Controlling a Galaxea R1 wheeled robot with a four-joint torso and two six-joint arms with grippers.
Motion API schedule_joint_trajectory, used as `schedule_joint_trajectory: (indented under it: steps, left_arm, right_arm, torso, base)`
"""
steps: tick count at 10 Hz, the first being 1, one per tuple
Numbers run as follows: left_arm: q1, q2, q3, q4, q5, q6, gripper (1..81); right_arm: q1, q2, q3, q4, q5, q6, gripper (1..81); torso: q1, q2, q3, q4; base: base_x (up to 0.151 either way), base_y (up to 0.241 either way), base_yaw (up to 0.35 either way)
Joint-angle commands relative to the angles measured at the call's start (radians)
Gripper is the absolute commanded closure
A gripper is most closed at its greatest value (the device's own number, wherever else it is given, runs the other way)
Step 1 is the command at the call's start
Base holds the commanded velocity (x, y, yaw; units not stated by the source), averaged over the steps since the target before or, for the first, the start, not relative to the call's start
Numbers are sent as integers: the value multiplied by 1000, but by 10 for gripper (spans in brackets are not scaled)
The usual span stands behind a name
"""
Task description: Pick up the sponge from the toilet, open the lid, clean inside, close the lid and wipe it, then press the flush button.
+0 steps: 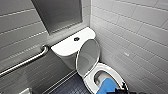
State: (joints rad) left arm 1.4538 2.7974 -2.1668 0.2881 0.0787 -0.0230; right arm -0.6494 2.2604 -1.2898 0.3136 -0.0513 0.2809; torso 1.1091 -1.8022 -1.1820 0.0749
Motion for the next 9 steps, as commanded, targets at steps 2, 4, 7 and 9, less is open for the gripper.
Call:
schedule_joint_trajectory:
  steps: [2, 4, 7, 9]
  left_arm:
    - [12, -15, 21, -3, 79, 5, 10]
    - [12, -15, 18, -4, 79, 5, 10]
    - [12, -16, 16, -4, 79, 5, 10]
    - [12, -18, 12, -6, 79, 5, 10]
  right_arm:
    - [199, 124, -166, 5, -197, 6, 811]
    - [251, 214, -265, 7, -219, 32, 811]
    - [335, 308, -348, 5, -229, 54, 811]
    - [345, 357, -431, 7, -231, 89, 811]
  torso:
    - [0, 0, 0, 0]
    - [0, 0, 0, 0]
    - [0, 0, 0, 0]
    - [0, 0, 0, 0]
  base:
    - [0, 0, 0]
    - [0, 0, 0]
    - [0, 0, 0]
    - [0, 0, 0]
